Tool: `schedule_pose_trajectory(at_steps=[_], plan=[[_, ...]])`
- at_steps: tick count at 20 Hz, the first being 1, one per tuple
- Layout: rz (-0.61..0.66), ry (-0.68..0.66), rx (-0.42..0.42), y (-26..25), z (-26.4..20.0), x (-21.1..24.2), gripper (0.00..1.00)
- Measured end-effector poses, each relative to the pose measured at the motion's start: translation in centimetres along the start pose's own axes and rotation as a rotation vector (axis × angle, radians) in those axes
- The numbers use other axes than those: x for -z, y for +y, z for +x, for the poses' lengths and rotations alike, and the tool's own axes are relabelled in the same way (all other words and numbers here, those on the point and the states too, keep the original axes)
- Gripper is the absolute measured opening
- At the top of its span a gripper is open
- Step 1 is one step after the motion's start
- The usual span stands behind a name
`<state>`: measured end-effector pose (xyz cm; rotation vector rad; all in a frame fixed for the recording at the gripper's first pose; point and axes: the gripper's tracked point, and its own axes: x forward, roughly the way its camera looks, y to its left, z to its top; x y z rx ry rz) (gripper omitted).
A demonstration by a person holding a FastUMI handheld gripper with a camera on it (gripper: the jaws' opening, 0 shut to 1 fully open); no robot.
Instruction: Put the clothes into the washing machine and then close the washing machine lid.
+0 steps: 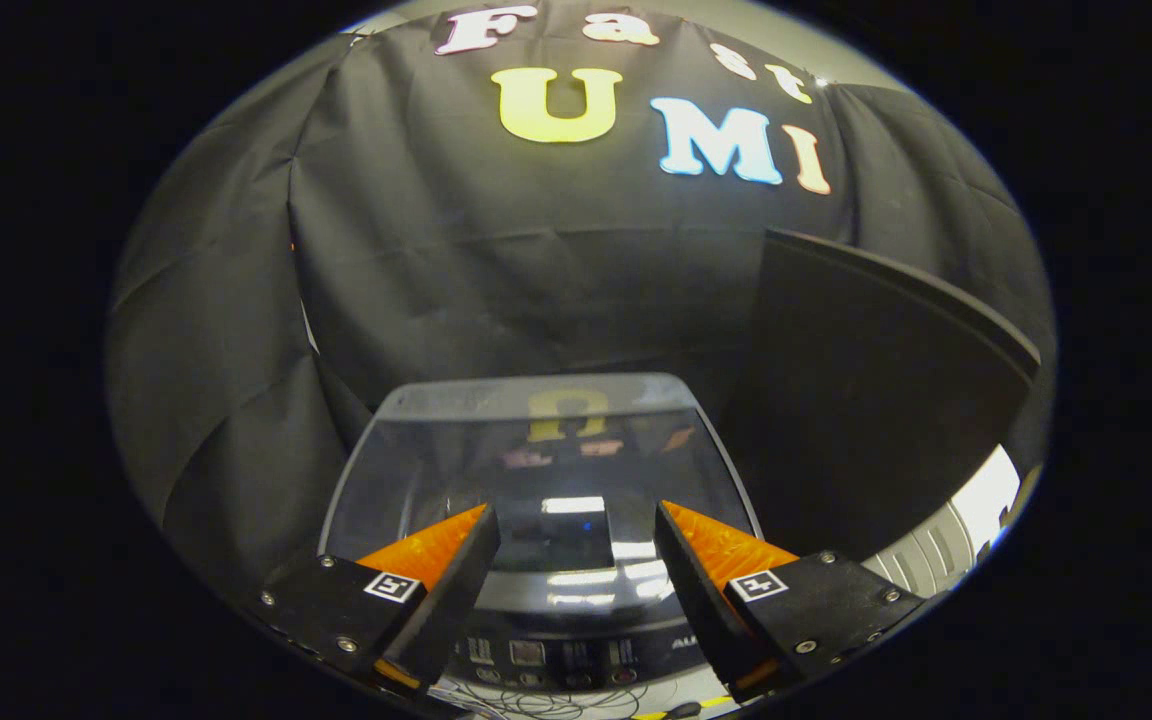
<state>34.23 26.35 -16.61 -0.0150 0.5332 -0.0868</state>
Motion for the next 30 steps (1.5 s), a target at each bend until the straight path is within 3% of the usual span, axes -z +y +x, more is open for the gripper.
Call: schedule_pose_trajectory(at_steps=[4,10,18,30], plan=[[-0.020,0.009,0.041,-1.8,-1.5,1.7,0.96],[-0.041,-0.125,0.027,-3.8,-4.9,-2.3,0.96],[0.020,-0.289,-0.039,-8.2,-15.4,-3.9,0.96],[-0.106,-0.395,-0.130,-15.9,-31.1,0.9,0.96]])
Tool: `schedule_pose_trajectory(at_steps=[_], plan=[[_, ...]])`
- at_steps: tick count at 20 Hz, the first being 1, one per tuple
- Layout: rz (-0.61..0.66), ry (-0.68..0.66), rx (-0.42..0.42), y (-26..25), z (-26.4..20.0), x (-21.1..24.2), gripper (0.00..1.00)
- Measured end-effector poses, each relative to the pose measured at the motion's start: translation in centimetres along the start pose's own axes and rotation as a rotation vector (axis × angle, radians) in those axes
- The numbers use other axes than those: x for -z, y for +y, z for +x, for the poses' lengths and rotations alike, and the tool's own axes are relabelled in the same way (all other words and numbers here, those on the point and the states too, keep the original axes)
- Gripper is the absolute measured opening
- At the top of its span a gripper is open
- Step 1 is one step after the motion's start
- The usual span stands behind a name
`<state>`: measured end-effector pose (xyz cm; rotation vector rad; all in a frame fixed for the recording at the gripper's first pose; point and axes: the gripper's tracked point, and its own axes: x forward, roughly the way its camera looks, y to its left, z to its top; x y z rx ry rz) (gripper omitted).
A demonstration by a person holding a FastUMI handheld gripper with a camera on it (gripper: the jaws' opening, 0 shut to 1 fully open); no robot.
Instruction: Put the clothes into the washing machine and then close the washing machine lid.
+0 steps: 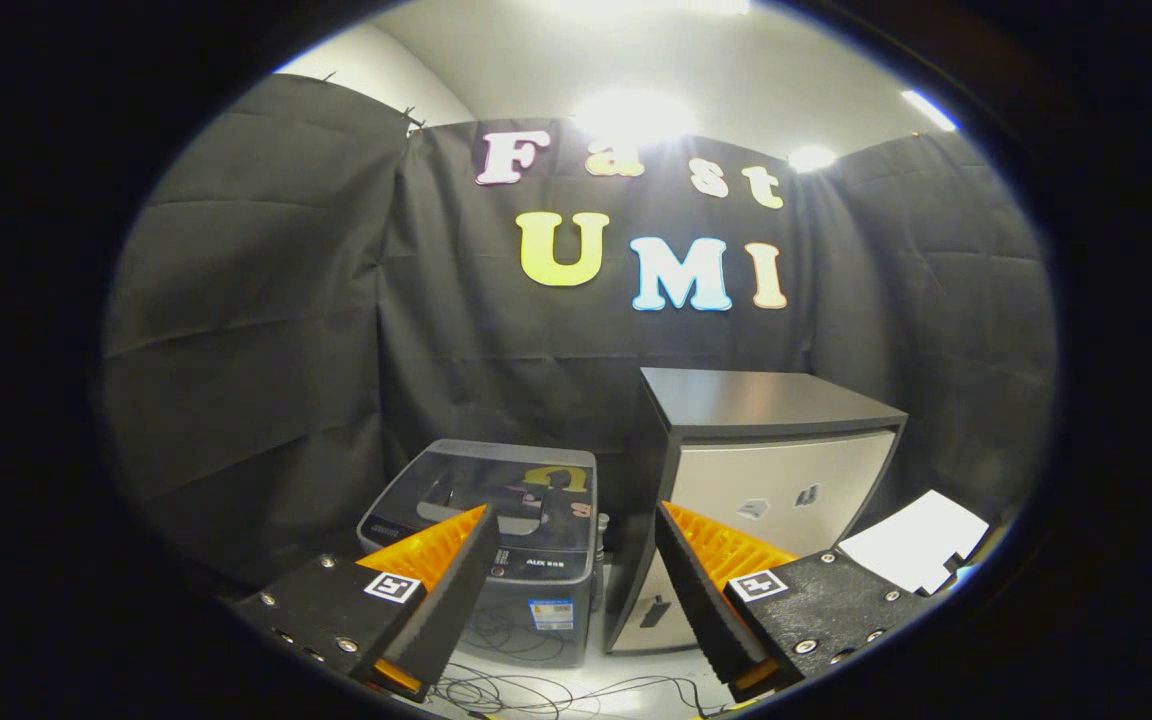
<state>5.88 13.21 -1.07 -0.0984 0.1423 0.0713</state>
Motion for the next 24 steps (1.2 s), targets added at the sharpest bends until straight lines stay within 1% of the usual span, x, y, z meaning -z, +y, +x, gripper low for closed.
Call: schedule_pose_trajectory(at_steps=[5,9,12,16,17,24], plan=[[-0.047,-0.016,-0.020,-1.5,-8.1,1.3,0.96],[-0.021,-0.087,-0.018,-1.8,-13.6,0.4,0.96],[-0.004,-0.117,-0.022,-1.0,-16.8,0.6,0.96],[-0.005,-0.145,-0.022,0.1,-19.9,1.3,0.96],[-0.004,-0.148,-0.031,0.7,-20.2,1.7,0.96],[-0.034,-0.174,-0.005,2.1,-22.5,1.8,0.96]])
